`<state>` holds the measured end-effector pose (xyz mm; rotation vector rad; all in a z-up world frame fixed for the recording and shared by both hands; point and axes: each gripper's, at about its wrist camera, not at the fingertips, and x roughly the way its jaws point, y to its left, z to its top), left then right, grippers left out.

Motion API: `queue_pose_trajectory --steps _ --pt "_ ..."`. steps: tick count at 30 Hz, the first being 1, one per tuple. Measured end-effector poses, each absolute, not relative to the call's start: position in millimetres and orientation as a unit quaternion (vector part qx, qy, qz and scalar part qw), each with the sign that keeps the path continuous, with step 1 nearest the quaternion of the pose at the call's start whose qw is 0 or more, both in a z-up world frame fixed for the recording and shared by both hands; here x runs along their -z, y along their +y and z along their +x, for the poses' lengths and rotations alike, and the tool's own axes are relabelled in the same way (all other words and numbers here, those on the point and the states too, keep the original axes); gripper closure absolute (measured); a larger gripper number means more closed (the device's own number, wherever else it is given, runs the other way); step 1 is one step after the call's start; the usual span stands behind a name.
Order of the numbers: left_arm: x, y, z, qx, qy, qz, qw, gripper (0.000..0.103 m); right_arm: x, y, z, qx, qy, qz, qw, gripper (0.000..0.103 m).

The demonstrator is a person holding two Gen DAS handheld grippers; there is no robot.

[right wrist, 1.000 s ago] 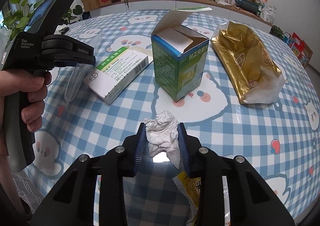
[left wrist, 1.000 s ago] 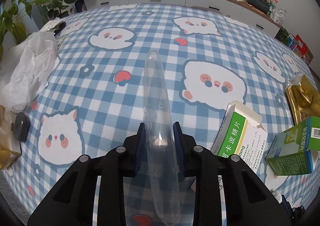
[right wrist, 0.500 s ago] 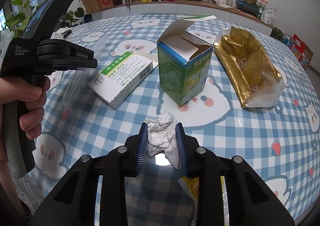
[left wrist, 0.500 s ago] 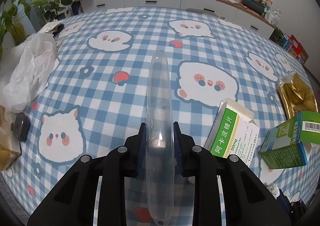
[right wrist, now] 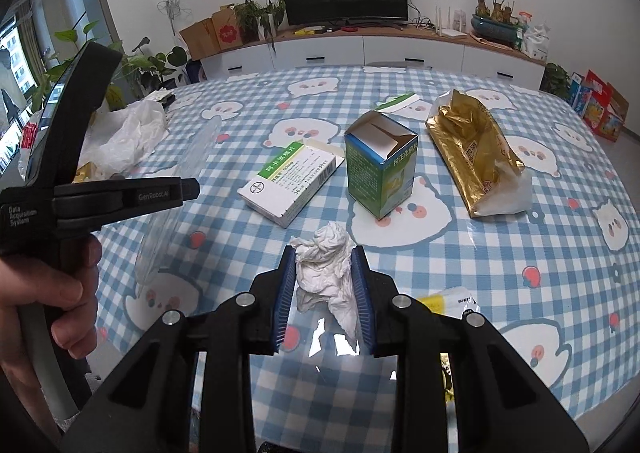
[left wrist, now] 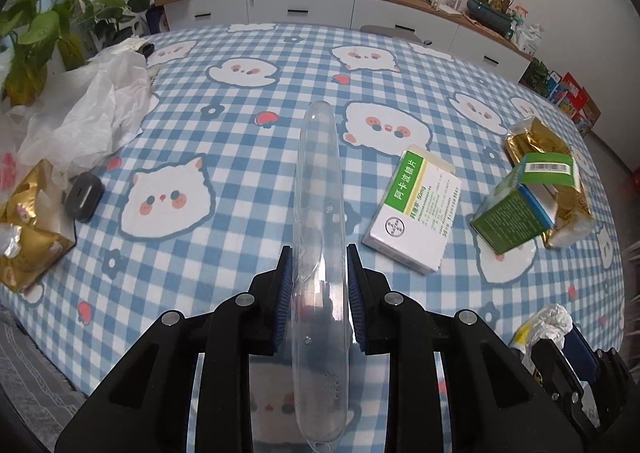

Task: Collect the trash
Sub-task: 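Carry the clear tube and white tissue with both tools over the bin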

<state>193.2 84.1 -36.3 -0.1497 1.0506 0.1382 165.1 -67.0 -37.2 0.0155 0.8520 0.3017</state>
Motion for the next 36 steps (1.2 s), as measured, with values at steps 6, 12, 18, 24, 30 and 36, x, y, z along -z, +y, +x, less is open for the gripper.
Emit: queue_pose_trajectory --steps 6,12,18,24,30,36 --pt "10 85 129 -0.064 0.483 -0.081 0.869 0.078 14 -71 129 -0.155 0.397 -0.003 0.904 0.076" --pt "0 70 62 -0.057 0.474 -0.075 0.875 0.078 0 -77 83 -0.164 0.389 -0.004 0.906 0.076" --pt "11 50 3 -0.045 0.480 -0.071 0.873 0.078 -5 -90 36 -0.159 0.390 0.006 0.907 0.076" --pt "24 34 -34 -0.040 0.488 -0.065 0.869 0.078 -2 -102 0 -0.151 0.393 0.004 0.907 0.076" --pt "35 26 -67 -0.036 0.485 -0.069 0.871 0.078 10 -114 -21 -0.141 0.404 0.005 0.904 0.076" --pt "58 26 -86 -0.036 0.488 -0.086 0.868 0.078 39 -118 -26 -0.131 0.427 0.007 0.895 0.076"
